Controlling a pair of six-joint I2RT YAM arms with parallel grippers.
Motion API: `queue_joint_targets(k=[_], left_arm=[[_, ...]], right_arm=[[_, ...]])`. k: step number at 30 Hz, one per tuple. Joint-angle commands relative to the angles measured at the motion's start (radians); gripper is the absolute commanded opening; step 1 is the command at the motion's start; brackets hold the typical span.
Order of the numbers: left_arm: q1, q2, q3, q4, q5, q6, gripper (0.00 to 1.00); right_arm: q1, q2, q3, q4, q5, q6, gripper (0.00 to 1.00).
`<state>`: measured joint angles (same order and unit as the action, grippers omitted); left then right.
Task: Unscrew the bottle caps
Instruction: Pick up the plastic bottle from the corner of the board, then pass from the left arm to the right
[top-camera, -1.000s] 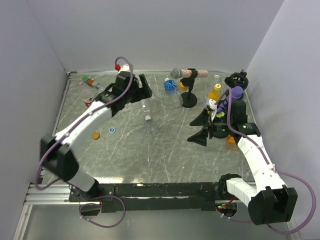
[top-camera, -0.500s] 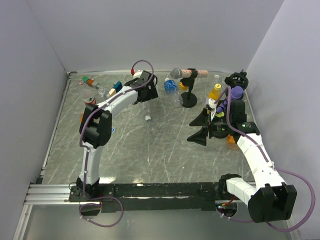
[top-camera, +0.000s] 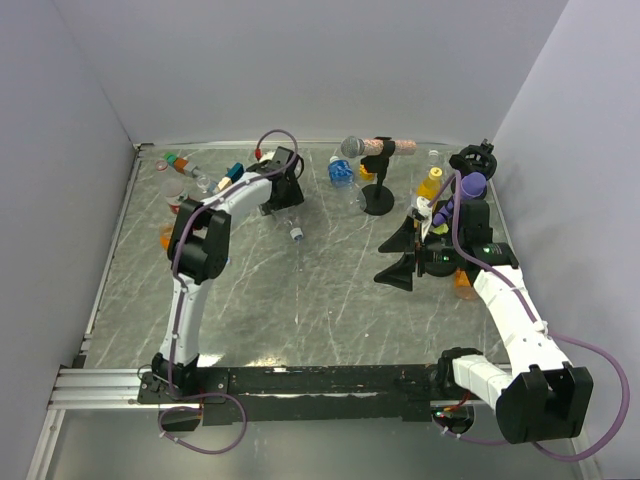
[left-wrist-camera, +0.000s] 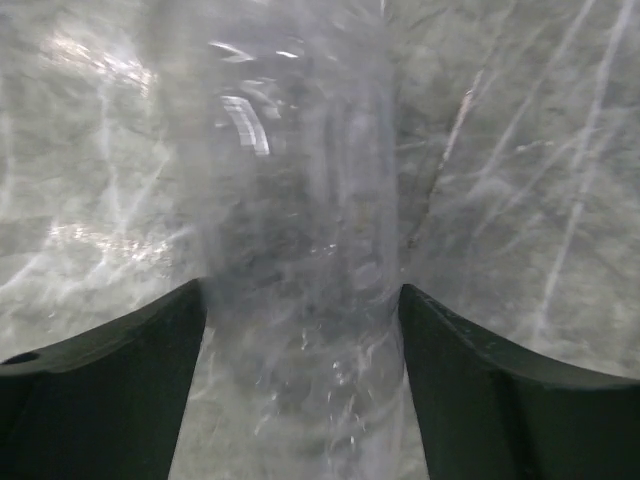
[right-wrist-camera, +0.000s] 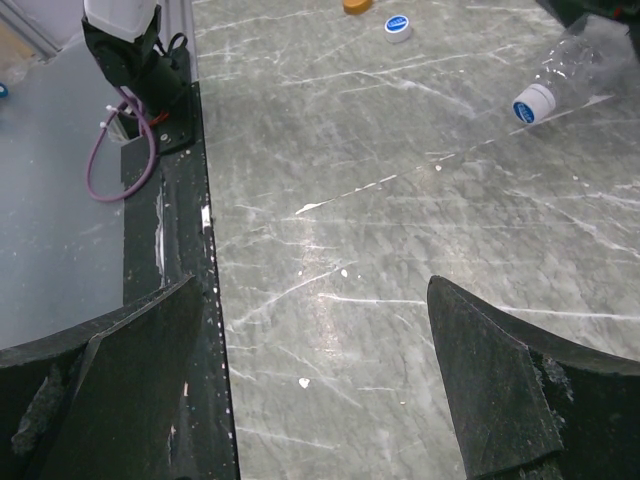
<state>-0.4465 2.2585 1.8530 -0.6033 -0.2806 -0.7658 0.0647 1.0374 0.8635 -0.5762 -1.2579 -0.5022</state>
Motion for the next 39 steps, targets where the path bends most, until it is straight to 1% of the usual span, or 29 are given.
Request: queue_joint_targets(k=[1, 2, 6, 8, 10, 15, 17, 18, 19, 21, 23, 26, 27, 28, 29, 31, 34, 39], left_arm=[[-0.004, 0.047, 0.083, -0.019, 0.037, 0.034, 0.76], [-0.004, 0.050, 0.086, -0.021, 0.035, 0.037, 0.72], [0.000, 0.013, 0.051, -0.001, 0.058, 0.033, 0.46], [0.000, -0.045, 0.006, 0.025, 0.090, 0.020, 0.39], [-0.004, -0.138, -0.058, 0.057, 0.130, -0.001, 0.37], [-0.075, -0.455, -0.334, 0.216, 0.176, -0.091, 0.36], [-0.119, -0.618, -0.466, 0.291, 0.167, -0.179, 0.36], [-0.147, -0.692, -0.570, 0.365, 0.163, -0.228, 0.36], [-0.174, -0.771, -0.639, 0.408, 0.144, -0.295, 0.35], [-0.256, -0.920, -0.771, 0.500, 0.062, -0.419, 0.35], [-0.343, -1.008, -0.863, 0.549, -0.041, -0.557, 0.34], [-0.449, -1.051, -0.933, 0.571, -0.213, -0.723, 0.34], [-0.484, -1.048, -0.933, 0.556, -0.267, -0.763, 0.34], [-0.513, -1.041, -0.924, 0.524, -0.316, -0.805, 0.34], [-0.535, -1.030, -0.916, 0.499, -0.350, -0.854, 0.34], [-0.576, -1.013, -0.896, 0.446, -0.409, -0.920, 0.34], [-0.600, -1.001, -0.890, 0.424, -0.460, -0.972, 0.34], [-0.617, -0.966, -0.862, 0.405, -0.491, -1.001, 0.34]], right_arm=[[-0.006, 0.007, 0.014, 0.033, -0.021, -0.015, 0.99], [-0.008, 0.006, 0.014, 0.033, -0.020, -0.015, 0.99], [-0.008, 0.003, 0.012, 0.033, -0.014, -0.018, 0.99], [-0.008, 0.000, 0.011, 0.032, -0.011, -0.024, 0.99], [-0.011, -0.005, 0.008, 0.032, -0.012, -0.027, 0.99], [-0.008, -0.016, -0.003, 0.009, -0.060, -0.050, 0.99], [-0.006, -0.004, 0.000, -0.013, -0.098, -0.049, 0.99], [0.001, 0.000, 0.006, -0.017, -0.110, -0.021, 0.99], [0.023, 0.006, 0.021, -0.049, -0.106, -0.016, 0.99], [0.096, 0.009, 0.075, -0.118, -0.028, -0.004, 0.99], [0.185, -0.016, 0.120, -0.081, 0.165, 0.135, 0.99], [0.266, -0.048, 0.155, 0.028, 0.345, 0.418, 0.99], [0.291, -0.053, 0.161, 0.056, 0.420, 0.500, 0.99], [0.325, -0.051, 0.173, 0.062, 0.461, 0.578, 0.99], [0.345, -0.047, 0.183, 0.059, 0.485, 0.620, 0.99], [0.372, -0.042, 0.186, 0.070, 0.483, 0.683, 0.99], [0.383, -0.033, 0.163, 0.099, 0.460, 0.751, 0.99], [0.389, 0.016, 0.144, 0.085, 0.511, 0.757, 0.99]])
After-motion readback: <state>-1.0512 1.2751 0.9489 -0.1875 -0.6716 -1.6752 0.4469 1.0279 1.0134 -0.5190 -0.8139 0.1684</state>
